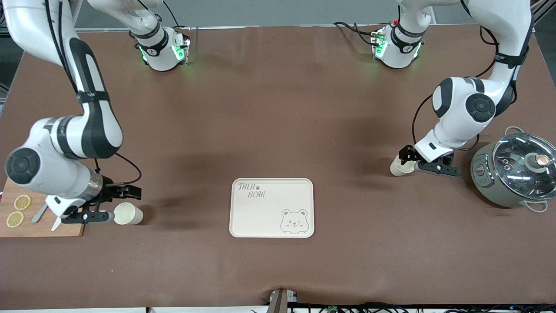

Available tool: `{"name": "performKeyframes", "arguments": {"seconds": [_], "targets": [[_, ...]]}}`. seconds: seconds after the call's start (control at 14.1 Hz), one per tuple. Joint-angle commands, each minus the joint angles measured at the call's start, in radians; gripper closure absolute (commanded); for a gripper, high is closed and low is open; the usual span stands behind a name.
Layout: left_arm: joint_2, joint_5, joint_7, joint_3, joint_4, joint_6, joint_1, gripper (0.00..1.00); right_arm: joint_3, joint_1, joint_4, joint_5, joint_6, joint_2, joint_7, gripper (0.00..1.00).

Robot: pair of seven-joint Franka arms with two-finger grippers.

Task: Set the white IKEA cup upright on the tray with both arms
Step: 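Reach the right gripper to one white cup while the left gripper reaches the other, then close the right gripper on its cup while the left gripper grasps its cup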

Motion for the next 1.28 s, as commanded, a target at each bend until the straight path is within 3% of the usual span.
{"name": "performKeyframes", "arguments": {"seconds": [0.0,0.64,0.71,0.85,0.92,1.14,1.21], "targets": [[0.010,-0.003,0.036,-0.005,-0.045,0.073,0.019,0.00,-0.001,0.017,0.060,0.004,0.039,0.090,-0.007,0.00],[0.080,-0.004,0.138,-0.005,-0.084,0.213,0.073,0.00,-0.007,0.002,0.060,-0.014,0.198,0.194,-0.126,0.00],[0.073,-0.004,0.144,-0.003,-0.093,0.214,0.076,0.99,-0.009,0.002,0.058,-0.014,0.202,0.201,-0.126,0.00],[0.074,-0.004,0.153,-0.003,-0.094,0.227,0.076,1.00,-0.011,0.000,0.058,-0.017,0.204,0.208,-0.131,0.00],[0.074,-0.004,0.153,-0.003,-0.094,0.227,0.076,1.00,-0.012,-0.001,0.058,-0.037,0.204,0.208,-0.145,0.05],[0.070,-0.004,0.118,-0.005,-0.082,0.224,0.070,1.00,-0.011,-0.015,0.058,-0.095,0.202,0.208,-0.162,0.81],[0.068,-0.004,0.080,-0.006,-0.072,0.221,0.062,1.00,-0.011,-0.014,0.058,-0.095,0.201,0.208,-0.160,0.96]]}}
